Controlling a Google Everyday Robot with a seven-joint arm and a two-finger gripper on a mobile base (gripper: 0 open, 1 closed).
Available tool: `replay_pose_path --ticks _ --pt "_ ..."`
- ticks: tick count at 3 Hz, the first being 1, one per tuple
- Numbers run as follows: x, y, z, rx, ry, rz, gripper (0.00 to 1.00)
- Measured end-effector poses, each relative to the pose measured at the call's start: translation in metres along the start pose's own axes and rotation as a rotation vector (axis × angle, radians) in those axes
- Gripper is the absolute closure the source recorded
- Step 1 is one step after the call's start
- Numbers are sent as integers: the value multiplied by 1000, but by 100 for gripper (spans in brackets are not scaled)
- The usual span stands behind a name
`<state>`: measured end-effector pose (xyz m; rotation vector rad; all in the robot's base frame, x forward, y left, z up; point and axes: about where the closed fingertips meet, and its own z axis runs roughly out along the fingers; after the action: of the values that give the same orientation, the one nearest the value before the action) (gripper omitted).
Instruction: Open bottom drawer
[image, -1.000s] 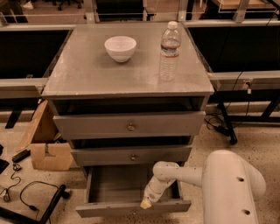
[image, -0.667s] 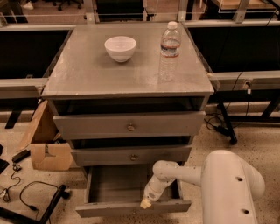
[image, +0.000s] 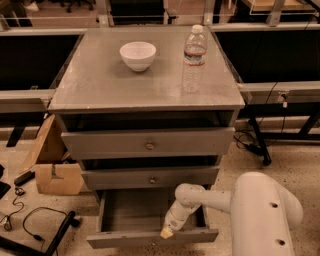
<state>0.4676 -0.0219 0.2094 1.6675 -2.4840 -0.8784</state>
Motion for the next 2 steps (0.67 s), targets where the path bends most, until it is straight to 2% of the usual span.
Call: replay_pose_path --ticks 2 --pt "-5 -1 1 -13 -15 1 100"
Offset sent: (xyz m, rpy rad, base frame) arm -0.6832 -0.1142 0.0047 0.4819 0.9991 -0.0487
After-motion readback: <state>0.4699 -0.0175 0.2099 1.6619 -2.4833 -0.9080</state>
